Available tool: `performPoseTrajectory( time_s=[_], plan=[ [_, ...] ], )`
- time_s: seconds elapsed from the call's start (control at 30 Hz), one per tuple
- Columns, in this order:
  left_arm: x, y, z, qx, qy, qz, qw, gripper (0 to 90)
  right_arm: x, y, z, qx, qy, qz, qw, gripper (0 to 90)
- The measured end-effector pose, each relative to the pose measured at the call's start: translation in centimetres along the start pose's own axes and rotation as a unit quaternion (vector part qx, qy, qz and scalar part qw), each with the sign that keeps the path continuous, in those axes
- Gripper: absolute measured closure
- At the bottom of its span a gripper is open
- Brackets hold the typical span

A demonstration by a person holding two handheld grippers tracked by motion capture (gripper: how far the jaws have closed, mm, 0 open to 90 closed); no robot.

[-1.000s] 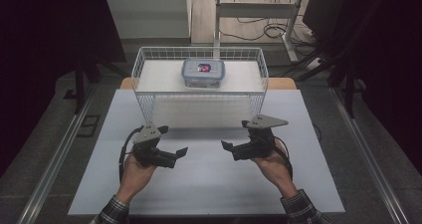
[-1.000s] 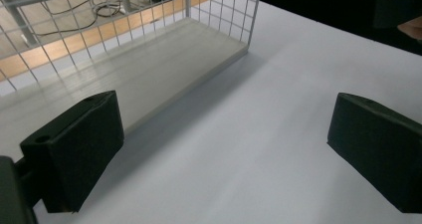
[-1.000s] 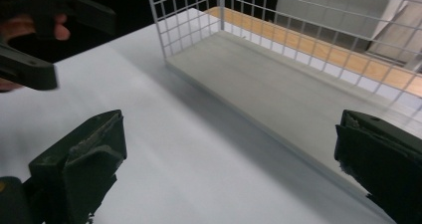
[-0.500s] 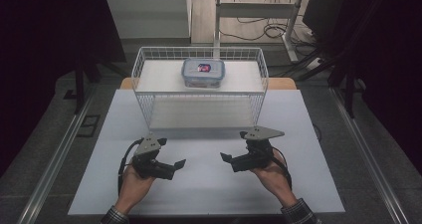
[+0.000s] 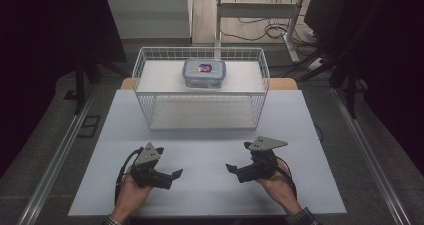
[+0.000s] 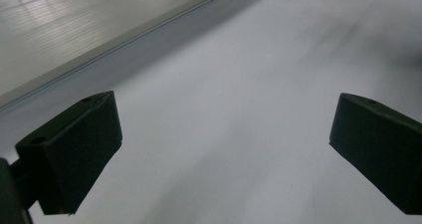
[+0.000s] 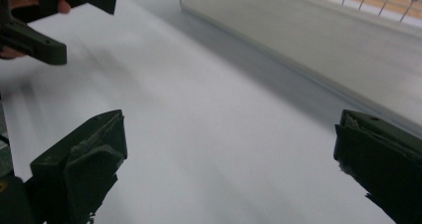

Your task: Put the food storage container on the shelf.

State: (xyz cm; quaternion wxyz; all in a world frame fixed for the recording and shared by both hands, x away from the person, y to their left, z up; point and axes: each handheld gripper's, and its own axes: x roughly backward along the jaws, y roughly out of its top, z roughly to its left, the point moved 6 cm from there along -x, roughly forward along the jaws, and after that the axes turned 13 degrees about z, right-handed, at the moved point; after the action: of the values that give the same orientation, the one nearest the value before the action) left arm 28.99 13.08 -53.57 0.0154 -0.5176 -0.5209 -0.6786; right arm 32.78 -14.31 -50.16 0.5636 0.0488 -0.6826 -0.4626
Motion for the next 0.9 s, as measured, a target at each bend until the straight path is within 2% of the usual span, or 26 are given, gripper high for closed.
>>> performPoseTrajectory(
  time_s=[0.2, 0.57, 0.73, 0.9],
  plan=[
    [0.6, -0.7, 0.2, 0.006, 0.006, -0.003, 1.0000, 0.0, 0.3, -1.1, 0.0, -0.003, -0.006, 0.008, 0.9999, 0.4],
    [1.9, -2.7, 1.3, 0.026, 0.019, -0.003, 0.9995, 0.0, 1.3, -2.5, -0.4, -0.002, -0.040, 0.004, 0.9992, 0.9],
    [2.4, -3.9, 1.9, 0.028, 0.036, 0.006, 0.9989, 0.0, 1.6, -3.5, -0.8, -0.008, -0.050, 0.007, 0.9987, 0.9],
    [2.7, -5.1, 2.2, 0.033, 0.042, 0.015, 0.9984, 0.0, 2.1, -4.4, -1.2, -0.011, -0.063, 0.009, 0.9979, 0.8]
  ],
)
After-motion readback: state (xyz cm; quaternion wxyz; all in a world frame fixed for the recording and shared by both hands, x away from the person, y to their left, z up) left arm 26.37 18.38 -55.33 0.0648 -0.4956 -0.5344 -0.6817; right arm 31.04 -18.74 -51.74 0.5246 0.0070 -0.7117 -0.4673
